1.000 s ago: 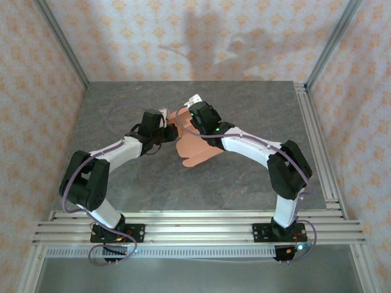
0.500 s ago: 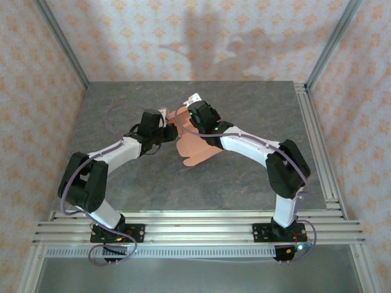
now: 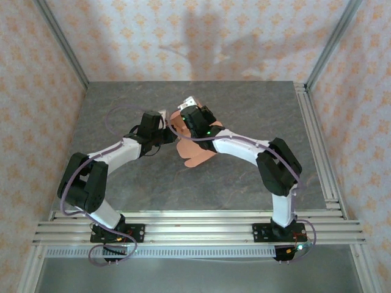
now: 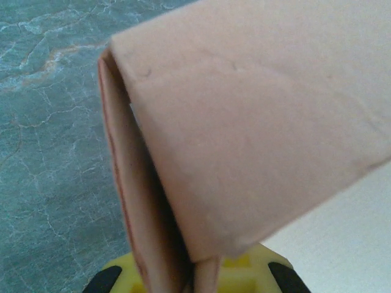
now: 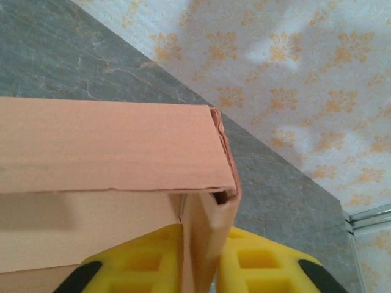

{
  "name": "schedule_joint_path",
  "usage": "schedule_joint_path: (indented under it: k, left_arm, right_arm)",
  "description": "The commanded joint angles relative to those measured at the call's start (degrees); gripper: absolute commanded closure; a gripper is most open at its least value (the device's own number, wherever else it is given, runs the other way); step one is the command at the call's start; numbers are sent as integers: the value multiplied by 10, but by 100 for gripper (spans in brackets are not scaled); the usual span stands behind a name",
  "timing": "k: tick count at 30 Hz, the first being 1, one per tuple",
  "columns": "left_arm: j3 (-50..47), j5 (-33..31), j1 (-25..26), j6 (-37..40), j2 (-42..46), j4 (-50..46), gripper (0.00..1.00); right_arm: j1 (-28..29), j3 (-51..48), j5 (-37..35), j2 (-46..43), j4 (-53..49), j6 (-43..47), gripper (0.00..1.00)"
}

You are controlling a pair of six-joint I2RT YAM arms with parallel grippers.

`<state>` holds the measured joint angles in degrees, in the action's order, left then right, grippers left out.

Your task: Fold the paper box

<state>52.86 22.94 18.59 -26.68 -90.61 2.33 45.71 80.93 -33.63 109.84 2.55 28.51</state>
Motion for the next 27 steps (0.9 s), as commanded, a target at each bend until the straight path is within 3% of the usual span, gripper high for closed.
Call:
schedule_joint_path:
  k: [1, 5, 10, 22, 27]
  left_arm:
    - [3, 12, 2, 9, 37, 31, 100]
    - [1, 10, 2, 10, 41, 29, 100]
    - [2, 10, 2, 8, 39, 29, 100]
    - [11, 5, 2, -3, 34, 23, 100]
    - [16, 4, 2, -1, 31, 17, 100]
  right_arm:
    - [2, -3, 4, 16, -4, 3, 77]
    - [-3, -14, 13, 14, -1, 1, 78]
    - [-3, -26, 15, 8, 8, 0, 100]
    - [22, -56, -118, 33, 177, 108, 100]
    - [23, -53, -125, 37, 181, 112, 100]
